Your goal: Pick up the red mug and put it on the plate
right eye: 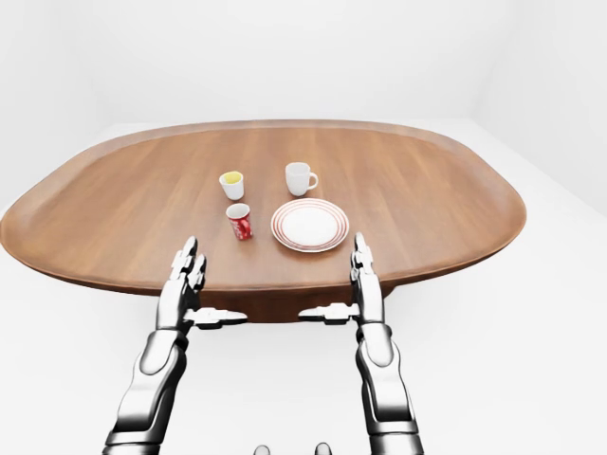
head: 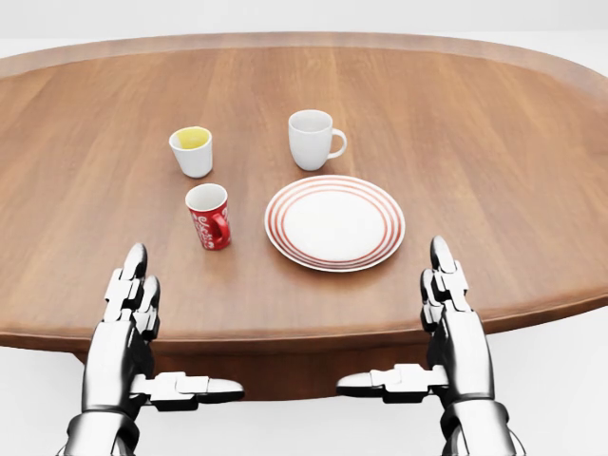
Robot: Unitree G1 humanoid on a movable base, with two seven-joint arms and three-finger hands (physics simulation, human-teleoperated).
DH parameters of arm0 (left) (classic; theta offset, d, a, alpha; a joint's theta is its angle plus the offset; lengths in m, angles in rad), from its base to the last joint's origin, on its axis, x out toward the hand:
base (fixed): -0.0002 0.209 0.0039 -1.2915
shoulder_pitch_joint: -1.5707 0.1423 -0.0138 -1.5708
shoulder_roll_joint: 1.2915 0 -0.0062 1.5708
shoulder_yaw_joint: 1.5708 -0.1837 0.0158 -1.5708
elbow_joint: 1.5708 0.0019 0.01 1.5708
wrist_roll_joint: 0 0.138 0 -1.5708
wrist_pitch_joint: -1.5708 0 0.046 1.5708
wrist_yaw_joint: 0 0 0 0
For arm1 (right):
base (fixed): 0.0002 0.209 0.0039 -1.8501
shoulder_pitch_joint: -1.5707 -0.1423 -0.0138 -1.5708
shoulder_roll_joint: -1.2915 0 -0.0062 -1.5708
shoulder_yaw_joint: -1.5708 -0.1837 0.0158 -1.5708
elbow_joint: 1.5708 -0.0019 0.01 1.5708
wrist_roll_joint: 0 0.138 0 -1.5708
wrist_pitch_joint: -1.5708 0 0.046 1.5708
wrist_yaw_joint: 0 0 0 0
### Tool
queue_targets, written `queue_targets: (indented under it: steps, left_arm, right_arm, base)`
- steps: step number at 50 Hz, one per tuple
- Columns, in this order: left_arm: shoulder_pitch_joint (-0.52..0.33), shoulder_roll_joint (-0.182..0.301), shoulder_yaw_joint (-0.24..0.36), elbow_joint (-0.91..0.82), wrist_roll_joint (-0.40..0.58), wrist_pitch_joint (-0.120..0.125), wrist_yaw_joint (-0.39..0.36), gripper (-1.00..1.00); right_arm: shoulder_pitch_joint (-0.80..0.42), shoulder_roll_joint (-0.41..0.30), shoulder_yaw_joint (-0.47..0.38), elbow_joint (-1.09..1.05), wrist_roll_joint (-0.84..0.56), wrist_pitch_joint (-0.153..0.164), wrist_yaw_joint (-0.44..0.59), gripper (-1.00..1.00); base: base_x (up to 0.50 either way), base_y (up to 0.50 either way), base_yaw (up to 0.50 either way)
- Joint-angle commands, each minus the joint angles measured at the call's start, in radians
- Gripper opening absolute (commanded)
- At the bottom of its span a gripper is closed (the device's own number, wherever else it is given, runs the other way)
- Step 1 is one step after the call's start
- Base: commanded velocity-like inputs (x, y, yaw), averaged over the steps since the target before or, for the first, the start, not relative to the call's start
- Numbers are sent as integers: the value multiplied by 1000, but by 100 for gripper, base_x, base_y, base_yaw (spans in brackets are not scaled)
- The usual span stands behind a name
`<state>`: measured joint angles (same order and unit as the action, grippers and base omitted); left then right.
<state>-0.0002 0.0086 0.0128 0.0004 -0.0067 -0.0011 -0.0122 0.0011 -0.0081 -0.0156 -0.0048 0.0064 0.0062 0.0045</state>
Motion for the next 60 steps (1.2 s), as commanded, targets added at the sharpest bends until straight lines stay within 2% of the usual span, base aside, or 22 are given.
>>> queue_targets:
  steps: [1, 18, 27, 60]
  left_arm:
    - [-3, 11, 22, 11, -2, -9, -19, 100]
    - [2, 9, 21, 1, 6, -6, -14, 100]
    - [3, 9, 23, -3, 5, -2, -11, 100]
    - [4, 8, 23, -19, 4, 12, -4, 100]
  right_arm:
    - [0, -11, -30, -4, 5, 8, -2, 100]
    - [2, -12, -32, 4, 5, -3, -5, 100]
    - [7, -13, -33, -5, 1, 1, -1, 100]
    - [10, -15, -38, -8, 6, -1, 12, 100]
  base:
    - [0, 0, 0]
    - [0, 0, 0]
    - [0, 0, 0]
    - [0, 20, 0]
